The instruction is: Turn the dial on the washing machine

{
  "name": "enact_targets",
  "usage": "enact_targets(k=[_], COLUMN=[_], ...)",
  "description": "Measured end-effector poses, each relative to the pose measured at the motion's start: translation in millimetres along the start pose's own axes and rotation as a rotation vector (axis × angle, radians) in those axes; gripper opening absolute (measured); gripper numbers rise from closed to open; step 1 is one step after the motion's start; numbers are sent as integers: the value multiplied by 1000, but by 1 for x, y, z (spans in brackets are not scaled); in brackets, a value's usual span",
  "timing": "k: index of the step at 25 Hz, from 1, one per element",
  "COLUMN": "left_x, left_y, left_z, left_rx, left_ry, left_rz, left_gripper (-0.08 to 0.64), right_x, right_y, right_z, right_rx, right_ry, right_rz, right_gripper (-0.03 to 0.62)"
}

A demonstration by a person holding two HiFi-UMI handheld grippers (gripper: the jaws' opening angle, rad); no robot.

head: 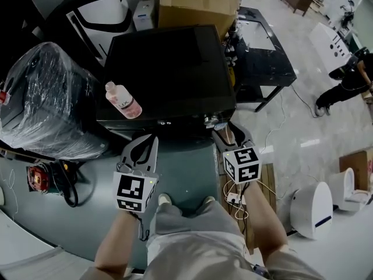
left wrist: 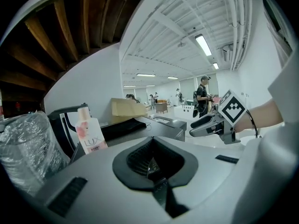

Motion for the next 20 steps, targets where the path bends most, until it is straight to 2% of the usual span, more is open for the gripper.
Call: enact_targets(k=[5,8,14,20], left_x=[-16,-22,-28,-32], left_y=[25,35,58,79], left_z=[1,-4,-10,-11], left_rx=[-9,-12,1,-30], left_ry=[33,22,-5,-11], left_rz=[-30,-23,-18,-13], left_gripper=[20,20,20,20], right_x=[-20,-35,-62,-81], right_y=[24,31,52,69], right_z=[0,-2,-8,-14], right_rx=[-9,3,25,116], right_ry=[51,71,68,94], right_rz=[32,60,46,27], right_gripper=[250,256,276,291])
Point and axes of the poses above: the fingertips, and each gripper's own axes: x backward along the fingers, z to its right, y out of its underside, the point moved 9 cm from there along x, backward along the fingers, and after that the axes turned 3 degrees about y, right-handed, at the moved point
